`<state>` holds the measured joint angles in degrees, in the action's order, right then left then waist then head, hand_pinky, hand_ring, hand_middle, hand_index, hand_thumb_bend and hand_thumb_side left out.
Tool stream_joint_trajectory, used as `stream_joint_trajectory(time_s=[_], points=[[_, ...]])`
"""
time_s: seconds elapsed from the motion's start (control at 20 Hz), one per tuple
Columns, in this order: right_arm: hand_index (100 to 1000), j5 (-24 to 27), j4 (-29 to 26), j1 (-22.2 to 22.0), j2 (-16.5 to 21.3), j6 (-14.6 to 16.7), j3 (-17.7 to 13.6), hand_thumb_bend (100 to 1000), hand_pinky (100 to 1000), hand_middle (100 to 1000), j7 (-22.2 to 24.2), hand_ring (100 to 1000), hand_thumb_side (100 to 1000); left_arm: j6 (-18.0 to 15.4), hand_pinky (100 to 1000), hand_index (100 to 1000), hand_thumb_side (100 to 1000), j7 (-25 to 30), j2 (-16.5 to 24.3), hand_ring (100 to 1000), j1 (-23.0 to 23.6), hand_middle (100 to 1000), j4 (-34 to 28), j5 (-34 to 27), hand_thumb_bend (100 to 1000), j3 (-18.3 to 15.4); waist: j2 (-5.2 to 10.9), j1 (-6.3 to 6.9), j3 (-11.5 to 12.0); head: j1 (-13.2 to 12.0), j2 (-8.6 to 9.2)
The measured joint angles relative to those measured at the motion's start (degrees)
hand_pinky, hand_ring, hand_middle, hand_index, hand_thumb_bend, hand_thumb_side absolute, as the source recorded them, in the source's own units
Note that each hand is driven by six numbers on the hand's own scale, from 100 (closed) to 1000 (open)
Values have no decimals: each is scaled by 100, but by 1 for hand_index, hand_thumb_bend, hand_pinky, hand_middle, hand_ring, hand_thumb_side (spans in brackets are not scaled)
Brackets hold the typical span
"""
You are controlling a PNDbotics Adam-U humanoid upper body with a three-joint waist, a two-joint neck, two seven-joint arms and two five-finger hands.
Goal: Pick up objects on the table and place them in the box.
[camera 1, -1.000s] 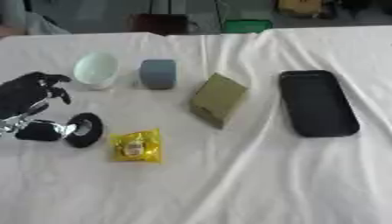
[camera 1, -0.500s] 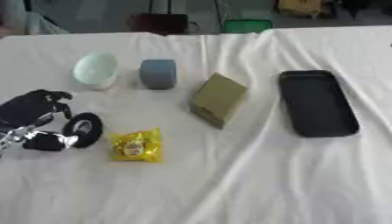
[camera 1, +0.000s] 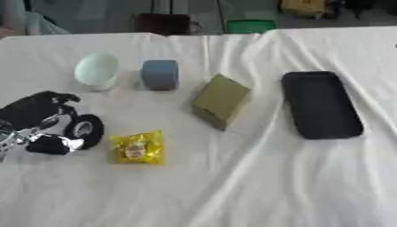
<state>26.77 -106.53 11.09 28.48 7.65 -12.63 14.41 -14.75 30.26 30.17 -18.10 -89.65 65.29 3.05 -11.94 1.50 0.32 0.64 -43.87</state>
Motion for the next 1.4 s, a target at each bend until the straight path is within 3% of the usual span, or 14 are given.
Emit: stream_joint_trajectory(time_s=[0.5,1.1,1.3,1.35,1.4], points=[[882,0,0,2,0,-5,0,100,682,810,5,677,781,-119,1000,689,771,245,0,940,4,908,21,62,424,136,0,-3,-1,2,0],[883,0,0,3,-1,-14,0,100,683,811,19,675,782,-44,1000,675,683,-155,-27,933,0,898,380,391,390,169,-1,-21,-5,28,0],[883,0,0,4,-1,-13,0,100,683,811,21,675,782,-15,1000,661,583,-331,-55,933,-38,894,528,409,311,169,-1,-27,-13,35,0],[883,0,0,4,-1,-12,0,100,683,811,22,674,782,-12,1000,646,365,-352,-56,934,-57,891,559,397,199,169,-1,-28,-14,38,0],[883,0,0,4,-1,-11,0,100,683,811,23,674,782,-3,1000,646,365,-364,-60,934,-59,891,592,380,199,169,-1,-30,-17,39,0]])
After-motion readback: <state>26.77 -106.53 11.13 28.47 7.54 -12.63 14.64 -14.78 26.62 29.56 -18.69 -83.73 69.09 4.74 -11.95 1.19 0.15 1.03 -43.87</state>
